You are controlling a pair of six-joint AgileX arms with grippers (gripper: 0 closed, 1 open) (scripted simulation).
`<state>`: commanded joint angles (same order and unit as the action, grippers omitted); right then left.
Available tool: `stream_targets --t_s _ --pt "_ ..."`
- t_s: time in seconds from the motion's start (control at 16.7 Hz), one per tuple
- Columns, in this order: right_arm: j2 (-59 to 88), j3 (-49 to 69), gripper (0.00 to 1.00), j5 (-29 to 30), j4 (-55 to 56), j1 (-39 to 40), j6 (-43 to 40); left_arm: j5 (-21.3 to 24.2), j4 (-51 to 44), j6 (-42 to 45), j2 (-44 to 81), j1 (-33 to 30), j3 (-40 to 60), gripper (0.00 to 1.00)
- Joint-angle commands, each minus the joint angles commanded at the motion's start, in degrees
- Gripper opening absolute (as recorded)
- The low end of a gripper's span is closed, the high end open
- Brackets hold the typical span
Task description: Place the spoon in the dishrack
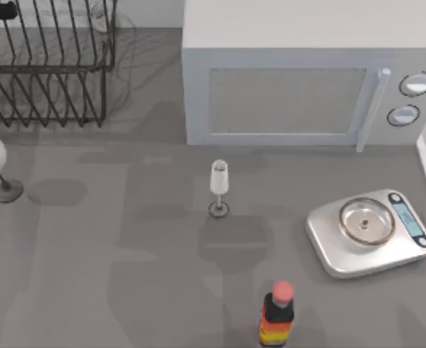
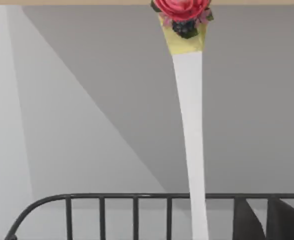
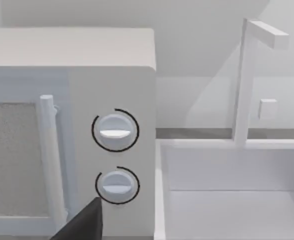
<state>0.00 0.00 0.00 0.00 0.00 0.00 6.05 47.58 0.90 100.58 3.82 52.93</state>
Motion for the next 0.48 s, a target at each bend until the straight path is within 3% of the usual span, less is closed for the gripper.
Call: stream_targets --t_s 0.18,0.48 --pt "0.0 0.0 1.0 0.0 0.0 0.0 0.0 0.0 0.0 0.0 0.0 0.0 0.0 0.0" --pt "0.0 0.0 1.0 0.0 0.0 0.0 0.0 0.0 0.0 0.0 0.0 0.0 0.0 0.38"
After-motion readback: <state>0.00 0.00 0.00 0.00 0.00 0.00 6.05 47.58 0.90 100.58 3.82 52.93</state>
